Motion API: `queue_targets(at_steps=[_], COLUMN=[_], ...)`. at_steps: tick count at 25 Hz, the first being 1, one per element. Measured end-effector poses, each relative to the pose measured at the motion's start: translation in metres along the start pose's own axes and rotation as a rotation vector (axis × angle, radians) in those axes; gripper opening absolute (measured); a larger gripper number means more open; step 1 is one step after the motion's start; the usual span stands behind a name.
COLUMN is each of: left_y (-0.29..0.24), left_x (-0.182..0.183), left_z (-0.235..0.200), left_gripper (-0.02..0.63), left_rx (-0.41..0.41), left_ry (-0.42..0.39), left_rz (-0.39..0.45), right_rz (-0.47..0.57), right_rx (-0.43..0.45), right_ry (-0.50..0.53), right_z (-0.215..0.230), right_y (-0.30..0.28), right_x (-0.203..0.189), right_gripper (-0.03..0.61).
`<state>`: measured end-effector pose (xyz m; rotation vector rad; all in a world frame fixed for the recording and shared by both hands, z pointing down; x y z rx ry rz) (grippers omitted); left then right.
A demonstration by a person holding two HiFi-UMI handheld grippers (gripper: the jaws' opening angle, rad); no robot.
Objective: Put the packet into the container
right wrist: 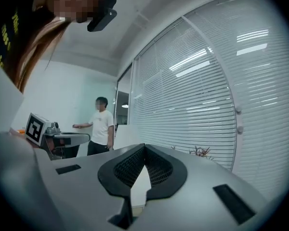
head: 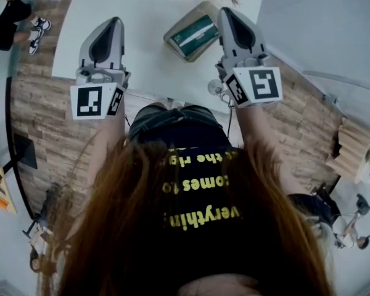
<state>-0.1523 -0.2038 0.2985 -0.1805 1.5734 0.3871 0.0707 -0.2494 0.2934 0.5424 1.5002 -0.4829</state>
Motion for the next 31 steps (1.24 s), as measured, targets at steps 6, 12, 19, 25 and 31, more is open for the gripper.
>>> queue_targets(at_steps=[6,12,19,25,31], left_y=[-0.007,-0.012,-0.013,-0.019,-0.018], left_x=[-0.002,-0.002,-0.002,-0.001,0.001], left_z=[0.003,0.009,0.008,0.009,0.008], left_gripper=[0.002,0.002,0.002,0.002,0.002], left_rx=[-0.026,-0.047,-0.058,-0.063,-0.067], left_ry=[-0.003,-0.003,0.003,0.005,0.005], left_rz=[0.002,0.003,0.006,0.009,0.009], right_rz=[-0.007,0.009,0.014,0.014,0.017], right_rx=[-0.050,-0.057,-0.055,-0.055,-0.059], right_ry=[-0.009,-0.003,-0.011,-0.006,-0.009], right_z=[-0.004,-0.003,-0.008,-0.005,-0.007], right_y=[0.013,0.015,0.014,0.012,0.015], right_x=[0.004,0.012,0.019,0.021,0.024], right_gripper=[0.018,0.017,0.017,0.017,0.017])
Point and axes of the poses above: the fingertips, and each gripper's own axes: y backward along the fingers, z to its right, x out of its top, the point moved 3 cm from there along y, backward along the fingers, and after that the axes turned 3 degrees about z, right-handed, at the moved point
